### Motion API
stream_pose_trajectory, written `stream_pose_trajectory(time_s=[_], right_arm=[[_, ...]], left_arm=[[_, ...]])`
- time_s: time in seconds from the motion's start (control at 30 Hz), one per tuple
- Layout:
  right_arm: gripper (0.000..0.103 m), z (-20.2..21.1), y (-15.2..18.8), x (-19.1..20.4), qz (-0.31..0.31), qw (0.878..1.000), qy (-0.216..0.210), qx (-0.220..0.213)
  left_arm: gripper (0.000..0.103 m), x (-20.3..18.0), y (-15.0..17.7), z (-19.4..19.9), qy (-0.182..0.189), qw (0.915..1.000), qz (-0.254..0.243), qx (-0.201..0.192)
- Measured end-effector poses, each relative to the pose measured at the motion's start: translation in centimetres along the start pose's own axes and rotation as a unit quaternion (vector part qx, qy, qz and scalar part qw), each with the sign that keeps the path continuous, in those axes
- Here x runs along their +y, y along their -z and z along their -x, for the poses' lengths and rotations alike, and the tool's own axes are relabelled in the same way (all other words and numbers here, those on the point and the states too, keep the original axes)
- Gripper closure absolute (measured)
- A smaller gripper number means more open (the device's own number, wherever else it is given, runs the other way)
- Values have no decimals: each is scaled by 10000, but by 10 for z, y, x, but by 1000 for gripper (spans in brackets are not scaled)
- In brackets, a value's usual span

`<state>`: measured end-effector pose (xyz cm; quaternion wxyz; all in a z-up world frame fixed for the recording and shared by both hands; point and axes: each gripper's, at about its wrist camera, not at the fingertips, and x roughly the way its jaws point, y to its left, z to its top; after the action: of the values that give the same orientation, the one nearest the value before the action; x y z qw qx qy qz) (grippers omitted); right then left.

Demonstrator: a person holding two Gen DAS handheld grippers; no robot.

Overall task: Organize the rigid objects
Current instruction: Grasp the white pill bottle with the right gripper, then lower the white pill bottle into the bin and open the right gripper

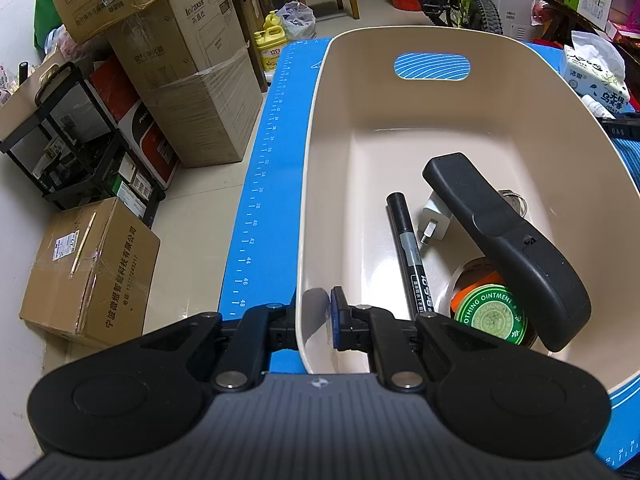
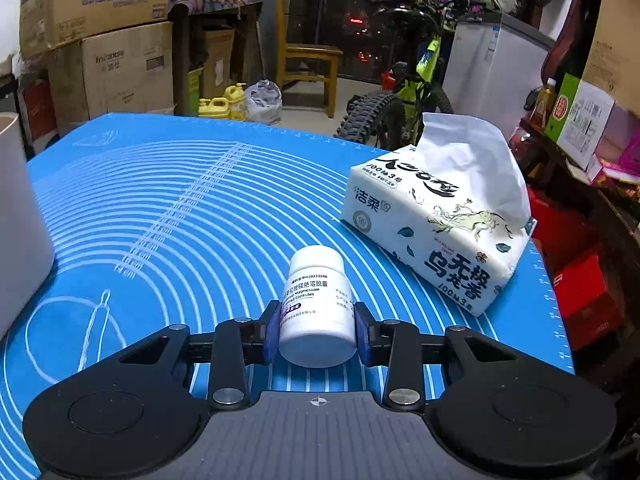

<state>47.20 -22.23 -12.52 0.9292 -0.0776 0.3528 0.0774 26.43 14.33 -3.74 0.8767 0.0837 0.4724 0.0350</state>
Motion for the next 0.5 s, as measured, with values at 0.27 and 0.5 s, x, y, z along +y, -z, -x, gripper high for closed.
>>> stream_pose_trajectory(time_s=[0.27, 0.5], right_arm=[[59, 61, -9, 22, 135, 9987, -9, -486], [59, 133, -26, 57, 149, 9950, -398, -905]], left_arm=[[89, 0, 0, 0, -15, 10000, 32, 25], [89, 0, 0, -1, -34, 9999, 90, 34]])
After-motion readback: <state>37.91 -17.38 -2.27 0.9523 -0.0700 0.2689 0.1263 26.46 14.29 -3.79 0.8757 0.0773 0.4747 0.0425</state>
